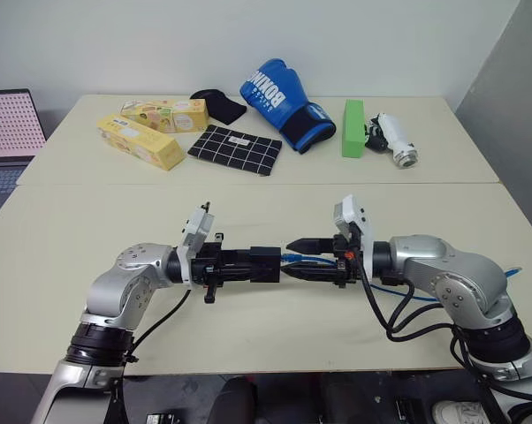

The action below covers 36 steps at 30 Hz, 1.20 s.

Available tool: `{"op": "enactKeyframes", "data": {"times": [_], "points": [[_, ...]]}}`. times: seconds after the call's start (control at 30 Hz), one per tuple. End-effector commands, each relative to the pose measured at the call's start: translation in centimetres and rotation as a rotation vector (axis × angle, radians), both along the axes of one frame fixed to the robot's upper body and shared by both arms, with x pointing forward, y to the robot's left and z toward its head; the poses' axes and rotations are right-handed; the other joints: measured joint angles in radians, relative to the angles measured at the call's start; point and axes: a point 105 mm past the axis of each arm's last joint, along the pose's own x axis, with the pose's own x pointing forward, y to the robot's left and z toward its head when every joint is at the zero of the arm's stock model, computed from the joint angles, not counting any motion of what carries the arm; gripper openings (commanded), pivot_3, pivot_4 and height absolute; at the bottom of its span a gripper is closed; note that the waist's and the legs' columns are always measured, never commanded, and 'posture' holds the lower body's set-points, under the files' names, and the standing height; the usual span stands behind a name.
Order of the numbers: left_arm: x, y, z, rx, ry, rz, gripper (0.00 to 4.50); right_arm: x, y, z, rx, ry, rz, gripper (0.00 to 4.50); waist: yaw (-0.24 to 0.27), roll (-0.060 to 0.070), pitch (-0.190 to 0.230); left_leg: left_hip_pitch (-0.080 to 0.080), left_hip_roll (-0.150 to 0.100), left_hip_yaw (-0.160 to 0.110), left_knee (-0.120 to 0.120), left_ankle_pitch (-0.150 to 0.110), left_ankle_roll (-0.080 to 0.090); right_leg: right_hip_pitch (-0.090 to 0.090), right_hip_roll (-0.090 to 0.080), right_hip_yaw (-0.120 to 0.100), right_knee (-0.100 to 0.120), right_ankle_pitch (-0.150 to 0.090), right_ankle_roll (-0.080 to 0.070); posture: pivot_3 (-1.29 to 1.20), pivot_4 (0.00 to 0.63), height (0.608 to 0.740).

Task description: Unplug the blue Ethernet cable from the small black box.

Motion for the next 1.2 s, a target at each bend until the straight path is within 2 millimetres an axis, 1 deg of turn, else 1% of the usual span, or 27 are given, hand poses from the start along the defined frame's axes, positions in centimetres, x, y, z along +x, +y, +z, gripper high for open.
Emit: {"op": "enactKeyframes", "data": {"times": [0.03, 0.2, 0.27, 0.3, 0.47, 0.5, 0.53, 0.57, 0.6, 0.63, 0.97, 1.2], "points": [[0.0, 0.2, 0.7, -0.019, -0.04, -0.001, 0.78, -0.2, 0.2, 0.9, 0.016, -0.035, 0.022, 2.59, 0.0, 0.0, 0.0, 0.0, 0.0, 0.0, 0.0, 0.0, 0.0, 0.0, 0.0, 0.0, 0.0, 0.0, 0.0, 0.0, 0.15, 0.74], [-0.1, 0.2, 0.6, -0.017, -0.039, -0.002, 0.78, -0.1, 0.2, 0.9, 0.016, -0.03, 0.022, 2.59, 0.0, 0.0, 0.0, 0.0, 0.0, 0.0, 0.0, 0.0, 0.0, 0.0, 0.0, 0.0, 0.0, 0.0, 0.0, 0.0, 0.15, 0.74], [-0.2, 0.1, 0.6, -0.014, -0.04, -0.004, 0.78, -0.1, 0.1, 0.9, 0.017, -0.025, 0.025, 2.22, 0.0, 0.0, 0.0, 0.0, 0.0, 0.0, 0.0, 0.0, 0.0, 0.0, 0.0, 0.0, 0.0, 0.0, 0.0, 0.0, 0.15, 0.74], [-0.2, 0.1, 0.5, -0.013, -0.04, -0.005, 0.78, -0.2, 0.1, 0.9, 0.017, -0.022, 0.027, 2.16, 0.0, 0.0, 0.0, 0.0, 0.0, 0.0, 0.0, 0.0, 0.0, 0.0, 0.0, 0.0, 0.0, 0.0, 0.0, 0.0, 0.15, 0.74], [-0.3, 0.1, 0.4, -0.008, -0.041, -0.01, 0.78, -0.3, 0.2, 0.8, 0.014, -0.013, 0.04, 1.04, 0.0, 0.0, 0.0, 0.0, 0.0, 0.0, 0.0, 0.0, 0.0, 0.0, 0.0, 0.0, 0.0, 0.0, 0.0, 0.0, 0.15, 0.74], [-0.4, 0.0, 0.4, -0.008, -0.042, -0.01, 0.78, -0.3, 0.1, 0.8, 0.011, -0.013, 0.042, 0.98, 0.0, 0.0, 0.0, 0.0, 0.0, 0.0, 0.0, 0.0, 0.0, 0.0, 0.0, 0.0, 0.0, 0.0, 0.0, 0.0, 0.15, 0.74], [-0.4, 0.0, 0.4, -0.009, -0.042, -0.009, 0.78, -0.4, 0.2, 0.7, 0.006, -0.015, 0.046, 0.63, 0.0, 0.0, 0.0, 0.0, 0.0, 0.0, 0.0, 0.0, 0.0, 0.0, 0.0, 0.0, 0.0, 0.0, 0.0, 0.0, 0.15, 0.74], [-0.4, 0.0, 0.4, -0.009, -0.042, -0.01, 0.78, -0.4, 0.1, 0.7, 0.003, -0.015, 0.049, 0.5, 0.0, 0.0, 0.0, 0.0, 0.0, 0.0, 0.0, 0.0, 0.0, 0.0, 0.0, 0.0, 0.0, 0.0, 0.0, 0.0, 0.15, 0.74], [-0.5, -0.1, 0.4, -0.006, -0.044, -0.015, 0.78, -0.4, 0.2, 0.7, 0.001, -0.015, 0.052, 0.19, 0.0, 0.0, 0.0, 0.0, 0.0, 0.0, 0.0, 0.0, 0.0, 0.0, 0.0, 0.0, 0.0, 0.0, 0.0, 0.0, 0.15, 0.74], [-0.6, -0.1, 0.3, -0.004, -0.045, -0.018, 0.78, -0.4, 0.2, 0.7, 0.0, -0.015, 0.054, 0.07, 0.0, 0.0, 0.0, 0.0, 0.0, 0.0, 0.0, 0.0, 0.0, 0.0, 0.0, 0.0, 0.0, 0.0, 0.0, 0.0, 0.15, 0.74], [-1.9, -0.4, 0.1, 0.004, -0.034, -0.073, 0.78, -0.9, -0.2, 0.5, -0.03, 0.025, 0.105, 0.06, 0.0, 0.0, 0.0, 0.0, 0.0, 0.0, 0.0, 0.0, 0.0, 0.0, 0.0, 0.0, 0.0, 0.0, 0.0, 0.0, 0.15, 0.74], [-1.9, 0.7, -0.6, 0.022, -0.021, -0.017, 0.78, -0.5, -2.0, 0.1, -0.045, 0.113, 0.084, 0.06, 0.0, 0.0, 0.0, 0.0, 0.0, 0.0, 0.0, 0.0, 0.0, 0.0, 0.0, 0.0, 0.0, 0.0, 0.0, 0.0, 0.15, 0.74]]}}
